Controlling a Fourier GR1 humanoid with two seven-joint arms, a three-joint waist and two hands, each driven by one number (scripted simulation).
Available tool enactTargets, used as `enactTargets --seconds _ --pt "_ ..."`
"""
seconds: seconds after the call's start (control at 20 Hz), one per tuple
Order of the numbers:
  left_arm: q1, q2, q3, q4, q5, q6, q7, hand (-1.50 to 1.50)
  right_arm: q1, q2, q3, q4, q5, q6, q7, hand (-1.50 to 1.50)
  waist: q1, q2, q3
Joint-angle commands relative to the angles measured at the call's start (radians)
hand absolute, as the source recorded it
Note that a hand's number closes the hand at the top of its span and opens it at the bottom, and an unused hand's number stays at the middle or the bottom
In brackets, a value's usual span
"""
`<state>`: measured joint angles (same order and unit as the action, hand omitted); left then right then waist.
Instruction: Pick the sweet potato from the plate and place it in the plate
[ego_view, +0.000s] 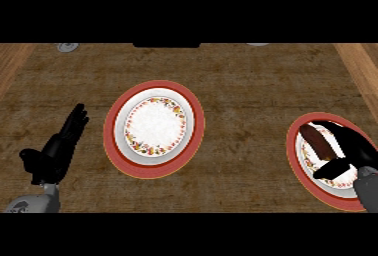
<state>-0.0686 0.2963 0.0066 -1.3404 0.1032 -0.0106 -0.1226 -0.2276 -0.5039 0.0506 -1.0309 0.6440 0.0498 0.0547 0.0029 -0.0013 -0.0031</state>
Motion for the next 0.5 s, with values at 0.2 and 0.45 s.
enactTargets --seconds 0.2,0.45 --pt "0.002 -0.035 0.013 -0.014 -0.018 -0.018 0.019 0.00 -0.079 0.028 -0.015 0.157 0.058 -0.007 -0.146 1.50 0.001 0.002 0.003" --pt "-0.033 -0.042 0.022 0.085 -0.043 -0.010 -0.048 0.00 -0.040 0.070 -0.003 0.125 0.081 -0.100 -0.184 1.50 -0.004 0.002 0.003"
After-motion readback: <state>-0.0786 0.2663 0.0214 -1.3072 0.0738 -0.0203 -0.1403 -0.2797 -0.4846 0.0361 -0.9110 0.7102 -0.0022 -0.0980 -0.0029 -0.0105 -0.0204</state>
